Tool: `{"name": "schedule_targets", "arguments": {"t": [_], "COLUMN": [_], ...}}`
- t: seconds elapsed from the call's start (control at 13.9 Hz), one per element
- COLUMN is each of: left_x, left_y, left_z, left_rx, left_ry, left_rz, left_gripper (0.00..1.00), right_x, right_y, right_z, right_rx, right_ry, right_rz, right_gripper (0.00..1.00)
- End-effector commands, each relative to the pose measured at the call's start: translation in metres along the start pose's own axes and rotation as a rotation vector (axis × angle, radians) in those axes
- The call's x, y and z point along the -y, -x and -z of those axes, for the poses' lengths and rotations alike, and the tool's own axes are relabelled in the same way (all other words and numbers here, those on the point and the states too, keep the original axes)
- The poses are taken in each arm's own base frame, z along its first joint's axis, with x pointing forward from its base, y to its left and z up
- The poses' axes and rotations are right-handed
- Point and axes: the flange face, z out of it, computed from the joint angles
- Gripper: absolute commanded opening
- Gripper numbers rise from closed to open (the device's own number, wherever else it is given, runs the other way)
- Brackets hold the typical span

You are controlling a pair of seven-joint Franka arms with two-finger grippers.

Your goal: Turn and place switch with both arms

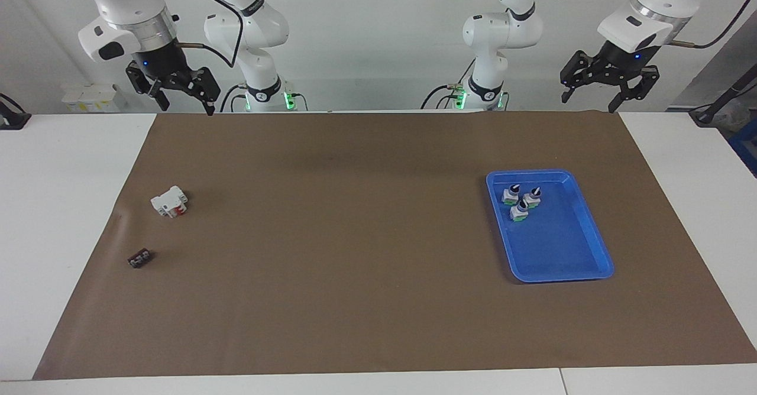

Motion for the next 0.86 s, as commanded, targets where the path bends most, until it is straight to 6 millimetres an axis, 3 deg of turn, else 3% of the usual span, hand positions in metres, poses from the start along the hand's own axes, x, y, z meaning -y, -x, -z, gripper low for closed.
{"name": "schedule_targets", "arguments": {"t": [0.0,0.79], "left_x": [-0.0066,-0.0066], "left_y": [0.0036,0.0072], "left_z": [0.0013,0.0032], "left_rx": [0.004,0.006], "left_ry": [-0.044,-0.045], "left_rz": [0.003,0.074], "left_gripper": [1.0,1.0], "right_x": [-0.0014,-0.0014], "right_y": [0.0027,0.0027], "right_z": [0.0038,0.0038], "right_rx": [0.003,0.003], "right_ry": [-0.004,-0.004], "right_rz": [0.018,0.017], "right_gripper": [1.0,1.0]}}
